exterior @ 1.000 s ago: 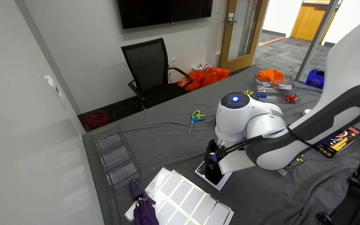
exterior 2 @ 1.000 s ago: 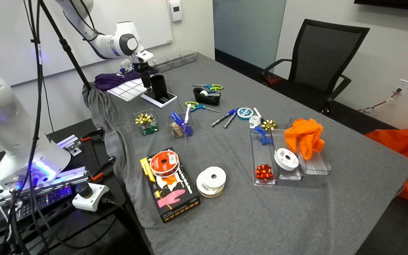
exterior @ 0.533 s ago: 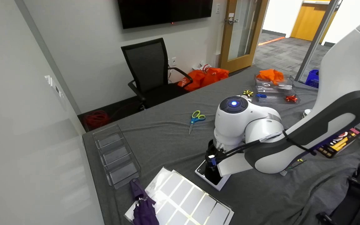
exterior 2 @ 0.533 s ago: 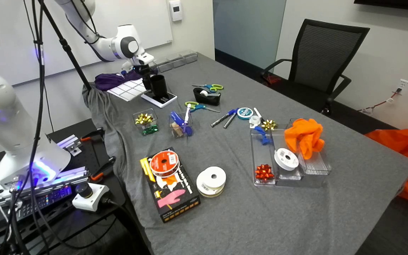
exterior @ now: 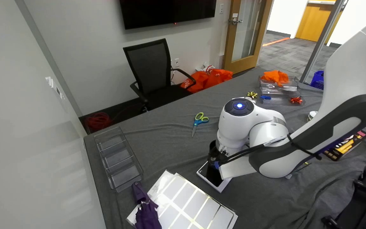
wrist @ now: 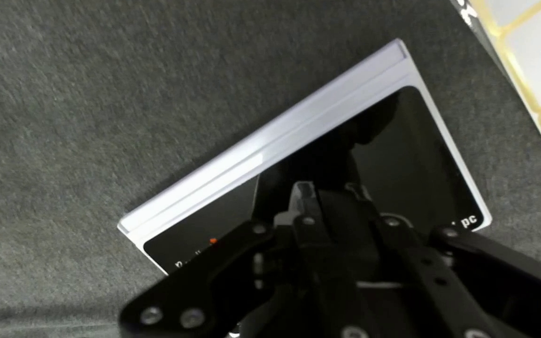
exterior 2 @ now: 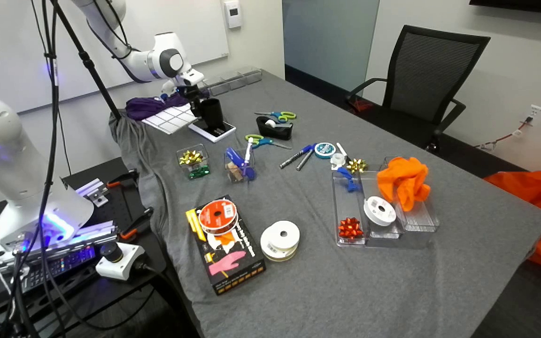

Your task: Move the black cup to the right

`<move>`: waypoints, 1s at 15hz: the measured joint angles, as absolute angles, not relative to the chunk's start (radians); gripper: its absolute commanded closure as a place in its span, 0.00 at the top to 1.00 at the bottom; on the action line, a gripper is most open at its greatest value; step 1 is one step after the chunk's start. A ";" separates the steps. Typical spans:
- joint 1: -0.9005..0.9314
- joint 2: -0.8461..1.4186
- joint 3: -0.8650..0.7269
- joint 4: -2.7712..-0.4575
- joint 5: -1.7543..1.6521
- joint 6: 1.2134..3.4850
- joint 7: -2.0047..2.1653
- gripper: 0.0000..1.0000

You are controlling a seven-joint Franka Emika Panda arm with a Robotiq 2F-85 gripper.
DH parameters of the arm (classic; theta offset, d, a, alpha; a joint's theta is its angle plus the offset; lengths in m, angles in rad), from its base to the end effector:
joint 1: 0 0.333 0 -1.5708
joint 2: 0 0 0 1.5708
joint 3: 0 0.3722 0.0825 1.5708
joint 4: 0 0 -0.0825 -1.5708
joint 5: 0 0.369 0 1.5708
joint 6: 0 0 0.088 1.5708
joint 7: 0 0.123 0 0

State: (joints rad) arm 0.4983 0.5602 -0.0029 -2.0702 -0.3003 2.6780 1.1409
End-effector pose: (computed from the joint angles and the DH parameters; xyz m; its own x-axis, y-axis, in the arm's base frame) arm 0.5359 0.2976 0.2038 0.9202 -0.3639 0.1444 -0.3723 -0.9274 0.0358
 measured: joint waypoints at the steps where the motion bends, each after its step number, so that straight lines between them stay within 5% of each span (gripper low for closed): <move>1: 0.499 0.560 -0.005 -2.070 -0.299 2.683 1.145 0.05; 15: 0.476 0.469 -0.019 -2.133 -0.249 2.703 1.173 0.05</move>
